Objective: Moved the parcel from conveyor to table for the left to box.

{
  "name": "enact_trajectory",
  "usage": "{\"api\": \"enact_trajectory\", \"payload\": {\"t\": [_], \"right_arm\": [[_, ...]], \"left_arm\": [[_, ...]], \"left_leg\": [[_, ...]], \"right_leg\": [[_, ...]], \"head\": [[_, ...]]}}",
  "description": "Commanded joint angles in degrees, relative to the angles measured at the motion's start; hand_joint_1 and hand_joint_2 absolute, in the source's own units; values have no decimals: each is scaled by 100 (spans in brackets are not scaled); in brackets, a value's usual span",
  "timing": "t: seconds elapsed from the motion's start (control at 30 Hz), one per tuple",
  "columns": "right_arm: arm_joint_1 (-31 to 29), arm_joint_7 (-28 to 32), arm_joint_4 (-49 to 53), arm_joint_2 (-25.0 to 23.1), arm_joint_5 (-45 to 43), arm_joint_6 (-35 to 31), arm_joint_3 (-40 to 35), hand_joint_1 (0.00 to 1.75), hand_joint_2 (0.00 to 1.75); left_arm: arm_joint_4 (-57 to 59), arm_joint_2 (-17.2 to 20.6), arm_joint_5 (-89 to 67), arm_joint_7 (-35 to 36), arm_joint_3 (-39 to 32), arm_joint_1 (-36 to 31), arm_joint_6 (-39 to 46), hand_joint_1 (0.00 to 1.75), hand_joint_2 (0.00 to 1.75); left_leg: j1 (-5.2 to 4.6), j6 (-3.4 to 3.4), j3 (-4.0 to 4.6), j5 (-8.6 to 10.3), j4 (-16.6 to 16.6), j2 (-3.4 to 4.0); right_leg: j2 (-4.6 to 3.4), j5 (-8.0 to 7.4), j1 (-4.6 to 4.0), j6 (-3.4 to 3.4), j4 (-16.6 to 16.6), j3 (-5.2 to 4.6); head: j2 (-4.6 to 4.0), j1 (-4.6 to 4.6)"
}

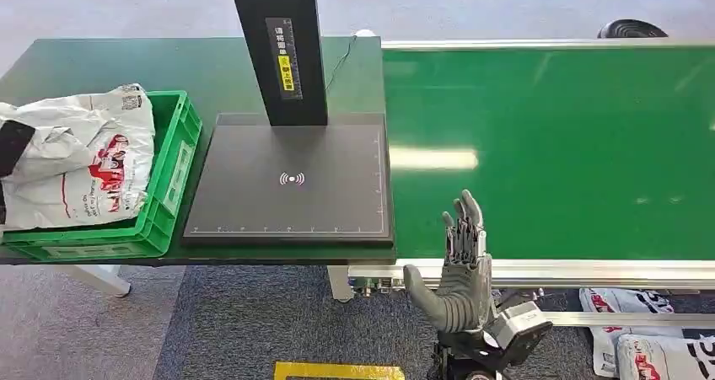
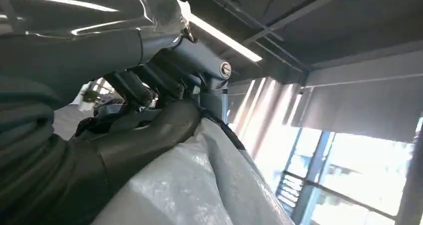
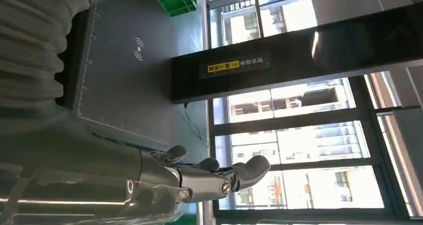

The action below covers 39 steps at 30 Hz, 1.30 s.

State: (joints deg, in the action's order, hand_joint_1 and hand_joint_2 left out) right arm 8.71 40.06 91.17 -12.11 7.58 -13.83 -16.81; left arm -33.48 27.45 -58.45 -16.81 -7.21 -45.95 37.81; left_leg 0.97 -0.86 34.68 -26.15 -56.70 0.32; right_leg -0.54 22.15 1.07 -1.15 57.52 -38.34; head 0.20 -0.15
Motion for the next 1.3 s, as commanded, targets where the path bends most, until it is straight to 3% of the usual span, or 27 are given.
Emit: {"api": "enact_trajectory", "payload": {"t": [0.03,0.17,0.27,0.3,0.33,0.37,1.03,1.3], "right_arm": [[4,-6,-108,-20,64,96,161,0,175],[118,-24,-53,-139,191,210,447,0,175],[192,-86,-141,-119,222,271,544,0,175],[192,-82,-165,-112,227,276,543,0,175],[186,-31,-263,-109,236,312,582,0,175],[184,-6,-288,-128,239,317,612,0,175],[261,-6,-142,-335,408,553,712,0,175],[180,-6,-253,-384,289,580,683,0,175]], "left_arm": [[1136,-115,-413,357,-129,-684,98,175,175],[1210,-278,-826,719,57,-1035,-50,175,175],[1210,-396,-667,702,-109,-859,-24,175,175],[1203,-390,-632,664,-128,-806,-2,155,175],[1250,-360,-465,466,-197,-614,77,155,175],[1279,-362,-401,406,-265,-568,14,0,175],[1309,-503,-269,195,-303,-561,-887,0,175],[1223,-663,-253,19,-158,-977,-1285,0,175]], "left_leg": [[0,6,-11,1,1,-16],[2,3,-6,3,-4,-35],[2,4,-11,4,-1,-44],[-1,3,-12,4,3,-27],[-3,4,-14,3,5,-18],[-7,7,-34,2,15,-15],[-1,1,-18,-1,3,-9],[5,0,-7,1,-4,-17]], "right_leg": [[19,3,-2,7,-2,18],[37,8,-5,10,4,17],[45,9,-5,10,0,21],[25,4,-1,6,-3,15],[16,2,0,4,-5,16],[15,3,3,8,-12,33],[12,1,-1,10,-3,17],[18,-1,-6,9,-1,12]], "head": [[0,0],[0,0],[0,0],[0,0],[0,0],[0,-2],[0,-2],[0,0]]}}
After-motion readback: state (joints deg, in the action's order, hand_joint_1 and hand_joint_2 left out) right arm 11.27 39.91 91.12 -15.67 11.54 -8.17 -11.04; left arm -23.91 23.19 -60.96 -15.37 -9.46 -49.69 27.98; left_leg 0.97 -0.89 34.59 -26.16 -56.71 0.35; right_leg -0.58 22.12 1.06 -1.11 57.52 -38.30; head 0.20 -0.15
